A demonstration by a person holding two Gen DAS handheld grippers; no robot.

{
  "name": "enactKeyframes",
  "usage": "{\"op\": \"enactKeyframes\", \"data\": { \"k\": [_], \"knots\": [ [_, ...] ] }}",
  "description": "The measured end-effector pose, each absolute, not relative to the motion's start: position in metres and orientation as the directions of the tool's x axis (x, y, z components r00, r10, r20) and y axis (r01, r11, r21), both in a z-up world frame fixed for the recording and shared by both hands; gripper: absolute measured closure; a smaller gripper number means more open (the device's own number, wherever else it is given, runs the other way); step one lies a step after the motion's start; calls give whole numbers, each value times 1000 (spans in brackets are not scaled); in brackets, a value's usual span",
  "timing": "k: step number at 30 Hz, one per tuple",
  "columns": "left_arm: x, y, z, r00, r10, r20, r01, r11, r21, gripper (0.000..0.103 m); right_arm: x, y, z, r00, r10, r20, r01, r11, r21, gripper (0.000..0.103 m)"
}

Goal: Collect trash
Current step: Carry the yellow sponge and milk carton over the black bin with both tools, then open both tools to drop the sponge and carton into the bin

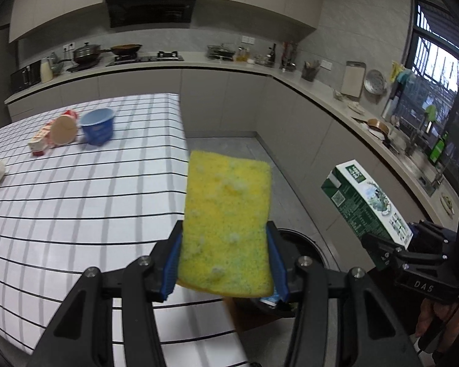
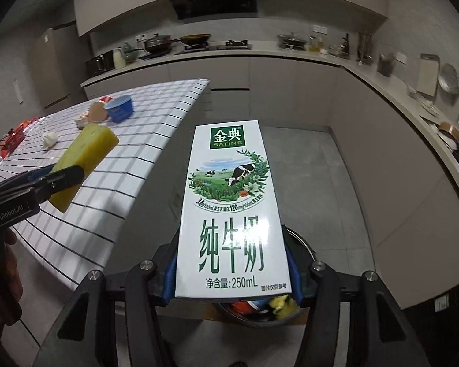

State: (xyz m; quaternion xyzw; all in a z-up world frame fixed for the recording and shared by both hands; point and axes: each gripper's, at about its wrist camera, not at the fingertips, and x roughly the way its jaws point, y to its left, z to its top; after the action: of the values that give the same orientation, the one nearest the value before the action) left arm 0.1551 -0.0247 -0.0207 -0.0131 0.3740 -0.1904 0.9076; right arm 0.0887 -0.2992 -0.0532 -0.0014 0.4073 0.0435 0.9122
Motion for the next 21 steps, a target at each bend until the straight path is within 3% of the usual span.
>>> {"op": "enactKeyframes", "data": {
  "k": [11, 21],
  "knots": [
    [147, -98, -49, 577, -388, -718, 391, 904, -175, 52, 68, -368, -83, 617, 44, -786, -30, 999, 32, 45],
    [140, -142, -94, 506, -346, -790, 377, 913, -159, 52, 72, -395, -126, 543, 73, -837, -92, 995, 27, 45]
  ]
}}
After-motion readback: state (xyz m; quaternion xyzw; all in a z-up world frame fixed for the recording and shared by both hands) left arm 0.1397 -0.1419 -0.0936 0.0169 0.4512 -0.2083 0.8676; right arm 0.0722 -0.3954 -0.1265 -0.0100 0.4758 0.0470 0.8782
